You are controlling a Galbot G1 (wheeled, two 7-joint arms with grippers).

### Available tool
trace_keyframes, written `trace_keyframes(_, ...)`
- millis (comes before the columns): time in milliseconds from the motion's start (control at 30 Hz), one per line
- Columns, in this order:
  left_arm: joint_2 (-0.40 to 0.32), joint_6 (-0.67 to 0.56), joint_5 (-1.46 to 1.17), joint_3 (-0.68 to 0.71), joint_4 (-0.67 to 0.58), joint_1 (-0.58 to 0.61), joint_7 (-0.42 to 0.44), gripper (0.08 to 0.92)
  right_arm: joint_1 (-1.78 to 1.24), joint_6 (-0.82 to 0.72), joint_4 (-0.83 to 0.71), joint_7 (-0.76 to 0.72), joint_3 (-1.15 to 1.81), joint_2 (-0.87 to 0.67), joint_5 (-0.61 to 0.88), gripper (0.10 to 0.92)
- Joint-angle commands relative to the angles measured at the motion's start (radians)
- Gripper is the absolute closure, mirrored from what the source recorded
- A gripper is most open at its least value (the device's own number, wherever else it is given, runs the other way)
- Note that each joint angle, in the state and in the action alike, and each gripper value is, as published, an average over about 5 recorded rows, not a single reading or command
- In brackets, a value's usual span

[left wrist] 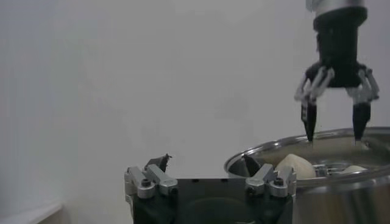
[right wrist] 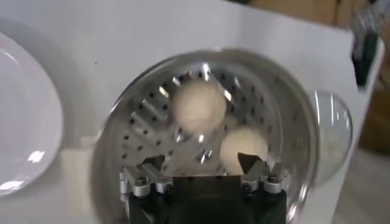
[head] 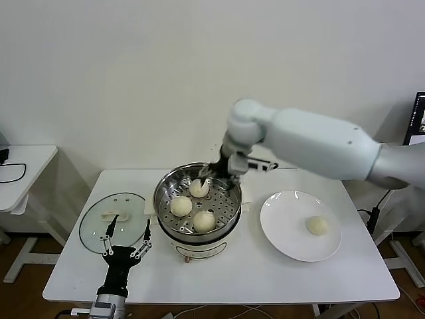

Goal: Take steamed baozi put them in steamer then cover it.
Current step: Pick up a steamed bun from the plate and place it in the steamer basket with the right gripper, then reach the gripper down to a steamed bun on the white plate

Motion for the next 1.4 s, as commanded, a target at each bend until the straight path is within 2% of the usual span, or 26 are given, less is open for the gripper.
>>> trace_keyframes(33,0.003,0.003,0.001,0.003,-0.006,0.001,0.001,0.177,0.035,-0.396,-0.308,-0.097,0.007,-0.205,0.339,0.203)
trace_keyframes(233,0.004,0.006,0.001,0.001,-0.012,0.003,0.001,0.177,-0.067,-0.425,-0.456,-0.112,-0.024,-0.258,0.314,0.203)
trace_keyframes(400,0.006,0.005,0.001,-0.004,-0.014,0.006,0.001,0.177,-0.172,-0.413,-0.507,-0.094,-0.023,-0.292,0.264,0.203)
trace_keyframes(733,0.003,0.005,0.001,-0.006,-0.013,0.006,0.001,0.177,-0.308,-0.392,-0.516,-0.053,-0.003,-0.291,0.213,0.203)
trace_keyframes(1400,-0.001,-0.002,0.001,-0.011,0.003,0.005,0.000,0.177,-0.391,-0.384,-0.530,-0.006,0.008,-0.240,0.172,0.203)
